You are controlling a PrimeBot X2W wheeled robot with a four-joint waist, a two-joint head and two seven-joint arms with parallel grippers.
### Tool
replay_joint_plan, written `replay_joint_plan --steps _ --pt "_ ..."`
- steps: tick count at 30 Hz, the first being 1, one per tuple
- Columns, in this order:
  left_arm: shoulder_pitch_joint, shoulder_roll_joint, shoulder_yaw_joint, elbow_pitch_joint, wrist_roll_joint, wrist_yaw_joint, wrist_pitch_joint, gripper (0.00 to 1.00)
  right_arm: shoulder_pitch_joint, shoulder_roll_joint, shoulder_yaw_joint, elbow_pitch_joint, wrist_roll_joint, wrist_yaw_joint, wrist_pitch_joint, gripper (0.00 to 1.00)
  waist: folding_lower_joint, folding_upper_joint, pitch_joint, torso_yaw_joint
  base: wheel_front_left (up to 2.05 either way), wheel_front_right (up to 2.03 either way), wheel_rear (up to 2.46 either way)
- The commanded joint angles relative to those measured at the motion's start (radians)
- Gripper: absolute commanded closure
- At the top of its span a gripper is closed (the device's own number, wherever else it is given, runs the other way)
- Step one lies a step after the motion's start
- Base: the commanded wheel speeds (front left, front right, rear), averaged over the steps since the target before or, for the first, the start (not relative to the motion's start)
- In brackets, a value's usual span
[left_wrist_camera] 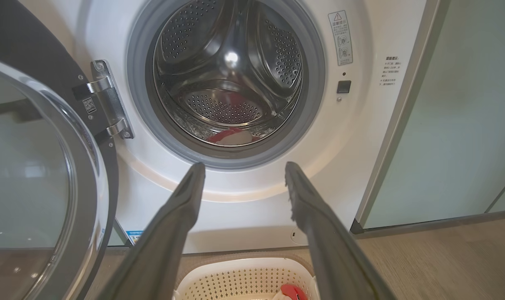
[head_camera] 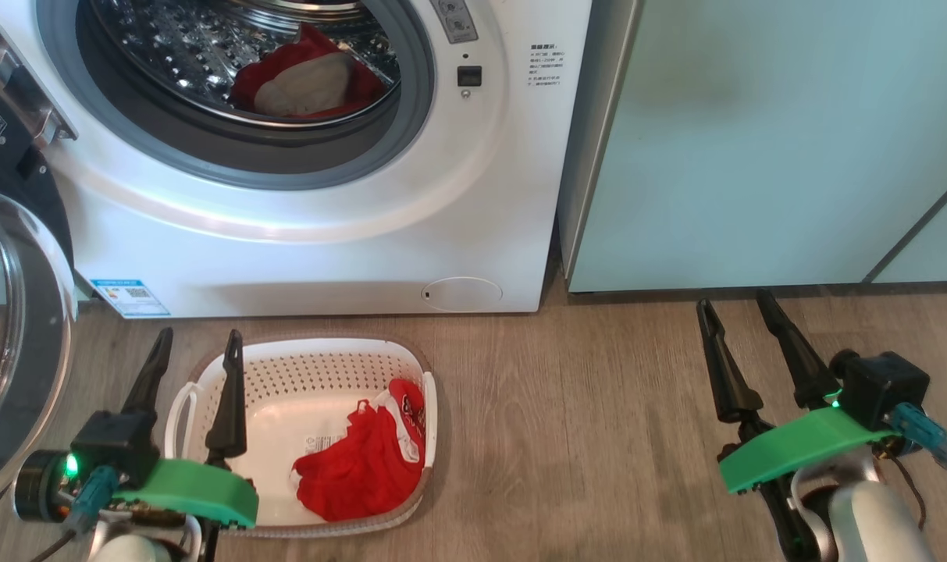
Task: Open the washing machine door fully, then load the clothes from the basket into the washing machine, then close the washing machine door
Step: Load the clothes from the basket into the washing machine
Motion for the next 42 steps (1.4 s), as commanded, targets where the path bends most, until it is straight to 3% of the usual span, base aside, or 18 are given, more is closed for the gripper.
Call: replay_joint_plan --steps 1,17,27,35,42 --pt "-0.043 0.025 0.035 -0.029 0.003 0.006 -0.001 0.0 -0.017 0.004 0.019 -0.039 0.0 0.0 0.002 0.0 0.0001 0.0 0.001 0.001 0.0 0.0 0.0" --pt "-0.156 0.008 0.015 0.077 -0.017 -0.007 -0.009 0.0 -0.05 0.004 0.014 -0.066 -0.009 0.0 0.009 0.0 0.0001 0.0 0.079 0.024 0.0 0.0 0.0" --pt "-0.332 -0.012 -0.009 0.255 -0.059 -0.07 -0.004 0.0 -0.129 0.004 0.029 -0.134 -0.027 0.0 0.015 0.0 0.0001 0.0 0.299 -0.002 0.0 0.0 0.0" --pt "-0.492 -0.033 -0.042 0.525 -0.097 -0.151 0.007 0.0 -0.222 0.004 0.067 -0.156 -0.013 0.0 -0.024 0.0 0.0001 0.0 0.491 -0.063 0.0 0.0 0.0" --pt "-0.621 -0.017 -0.097 0.742 -0.123 -0.203 0.074 0.0 -0.296 0.004 0.108 -0.155 0.009 0.0 -0.068 0.0 0.0001 0.0 0.652 -0.122 0.0 0.0 0.0"
